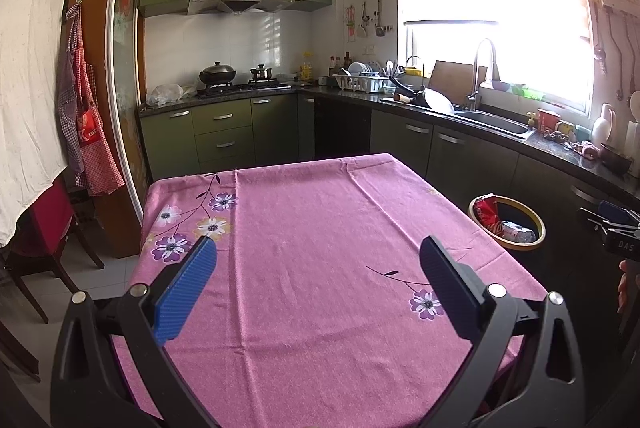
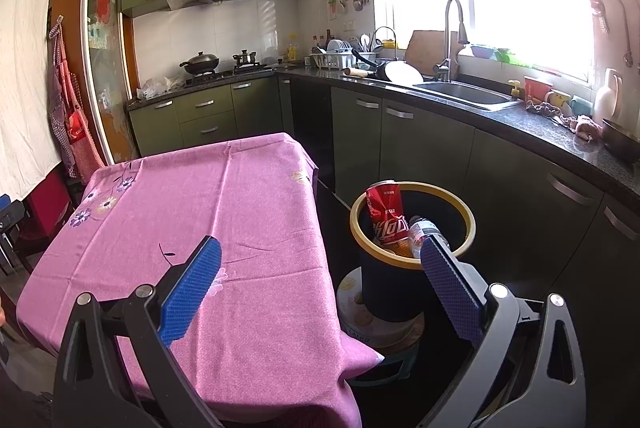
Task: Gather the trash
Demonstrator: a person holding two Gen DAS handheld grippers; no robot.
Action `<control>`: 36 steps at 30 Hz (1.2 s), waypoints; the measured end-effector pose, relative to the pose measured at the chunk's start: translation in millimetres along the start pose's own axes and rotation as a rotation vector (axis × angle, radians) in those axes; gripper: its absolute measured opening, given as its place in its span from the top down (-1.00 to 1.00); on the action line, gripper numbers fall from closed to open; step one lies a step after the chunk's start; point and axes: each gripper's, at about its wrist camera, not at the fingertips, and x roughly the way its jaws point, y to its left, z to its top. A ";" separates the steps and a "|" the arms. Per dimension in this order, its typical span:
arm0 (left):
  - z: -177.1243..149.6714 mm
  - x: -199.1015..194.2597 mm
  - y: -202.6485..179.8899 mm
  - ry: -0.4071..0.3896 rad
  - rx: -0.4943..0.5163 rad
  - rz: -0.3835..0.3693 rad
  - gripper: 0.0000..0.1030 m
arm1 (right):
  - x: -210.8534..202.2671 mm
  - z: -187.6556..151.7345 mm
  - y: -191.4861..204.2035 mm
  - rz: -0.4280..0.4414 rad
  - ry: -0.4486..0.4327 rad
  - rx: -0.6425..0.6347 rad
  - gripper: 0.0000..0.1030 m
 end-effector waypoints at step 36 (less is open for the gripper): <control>-0.9 21.5 17.9 0.063 -0.026 0.038 -0.88 | 15.6 -3.7 1.1 0.001 0.028 -0.025 -0.91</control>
